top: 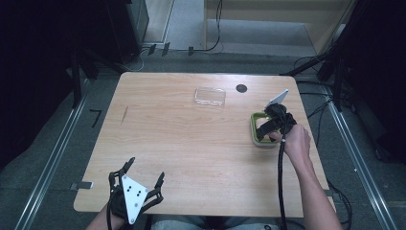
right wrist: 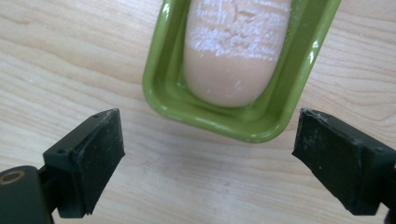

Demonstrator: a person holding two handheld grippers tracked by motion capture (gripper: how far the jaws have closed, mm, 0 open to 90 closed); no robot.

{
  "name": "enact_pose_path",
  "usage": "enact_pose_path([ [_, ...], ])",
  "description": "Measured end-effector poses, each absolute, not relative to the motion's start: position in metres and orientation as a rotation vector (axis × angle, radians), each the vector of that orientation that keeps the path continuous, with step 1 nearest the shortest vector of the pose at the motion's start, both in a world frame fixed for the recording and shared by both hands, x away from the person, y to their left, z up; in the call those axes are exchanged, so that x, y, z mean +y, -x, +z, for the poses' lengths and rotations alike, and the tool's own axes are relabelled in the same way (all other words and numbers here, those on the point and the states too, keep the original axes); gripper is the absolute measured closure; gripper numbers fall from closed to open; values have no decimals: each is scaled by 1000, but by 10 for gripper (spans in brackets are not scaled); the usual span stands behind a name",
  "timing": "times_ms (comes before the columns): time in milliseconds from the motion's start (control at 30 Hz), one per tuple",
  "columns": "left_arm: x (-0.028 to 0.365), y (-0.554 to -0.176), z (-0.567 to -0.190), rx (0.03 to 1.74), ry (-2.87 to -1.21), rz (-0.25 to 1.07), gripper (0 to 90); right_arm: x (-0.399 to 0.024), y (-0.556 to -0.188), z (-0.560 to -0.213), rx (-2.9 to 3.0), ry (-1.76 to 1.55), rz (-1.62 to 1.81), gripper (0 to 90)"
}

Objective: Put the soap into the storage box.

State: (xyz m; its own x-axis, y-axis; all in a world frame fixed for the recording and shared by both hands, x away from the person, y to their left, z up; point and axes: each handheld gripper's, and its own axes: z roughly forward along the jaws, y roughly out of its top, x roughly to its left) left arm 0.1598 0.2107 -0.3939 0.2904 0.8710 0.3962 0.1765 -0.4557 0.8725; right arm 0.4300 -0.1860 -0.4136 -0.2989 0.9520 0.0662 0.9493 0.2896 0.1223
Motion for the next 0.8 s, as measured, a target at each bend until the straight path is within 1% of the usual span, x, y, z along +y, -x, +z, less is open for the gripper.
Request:
enact_pose_path([
  [300, 210, -160, -394, 942, -1831, 1205, 139, -181, -409, -411, 2551, -1780, 193, 86],
  [800, 209, -160, -394, 938, -1838, 1205, 140, -177, -374, -418, 2636, -1671, 154, 89],
])
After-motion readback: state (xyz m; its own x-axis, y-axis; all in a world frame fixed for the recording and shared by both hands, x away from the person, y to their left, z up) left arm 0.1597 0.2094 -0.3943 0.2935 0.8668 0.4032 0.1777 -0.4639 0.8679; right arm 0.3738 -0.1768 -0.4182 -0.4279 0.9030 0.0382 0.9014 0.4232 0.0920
